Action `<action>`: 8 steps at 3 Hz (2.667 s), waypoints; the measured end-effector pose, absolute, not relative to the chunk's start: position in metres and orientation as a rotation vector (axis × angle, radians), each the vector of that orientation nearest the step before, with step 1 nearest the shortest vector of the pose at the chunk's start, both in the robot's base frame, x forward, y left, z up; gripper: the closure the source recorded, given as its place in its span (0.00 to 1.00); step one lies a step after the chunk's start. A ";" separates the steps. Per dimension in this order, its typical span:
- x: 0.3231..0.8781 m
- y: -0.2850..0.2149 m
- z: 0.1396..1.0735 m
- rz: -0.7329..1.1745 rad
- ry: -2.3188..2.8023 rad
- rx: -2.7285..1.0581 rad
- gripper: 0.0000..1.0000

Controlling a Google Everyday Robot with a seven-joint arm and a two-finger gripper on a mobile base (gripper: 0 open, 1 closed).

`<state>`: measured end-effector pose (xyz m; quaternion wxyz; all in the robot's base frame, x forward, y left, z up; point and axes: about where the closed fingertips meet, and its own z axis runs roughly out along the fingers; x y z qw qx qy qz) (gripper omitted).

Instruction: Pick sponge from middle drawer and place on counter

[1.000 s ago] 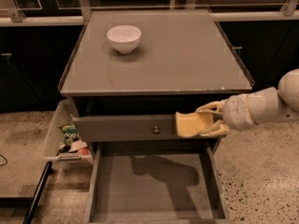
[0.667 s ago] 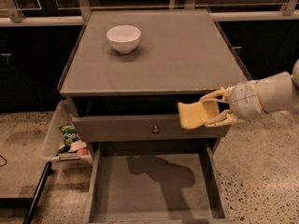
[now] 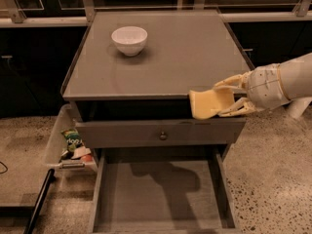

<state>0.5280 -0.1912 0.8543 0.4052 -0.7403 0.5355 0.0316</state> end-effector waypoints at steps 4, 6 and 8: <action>0.637 -0.159 0.846 0.420 1.389 -1.854 1.00; 0.643 -0.164 0.873 0.345 1.390 -1.829 1.00; 0.635 -0.161 0.886 0.255 1.453 -1.762 1.00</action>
Offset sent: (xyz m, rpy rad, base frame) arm 0.1250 0.0029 0.0624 0.0512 0.0331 0.0232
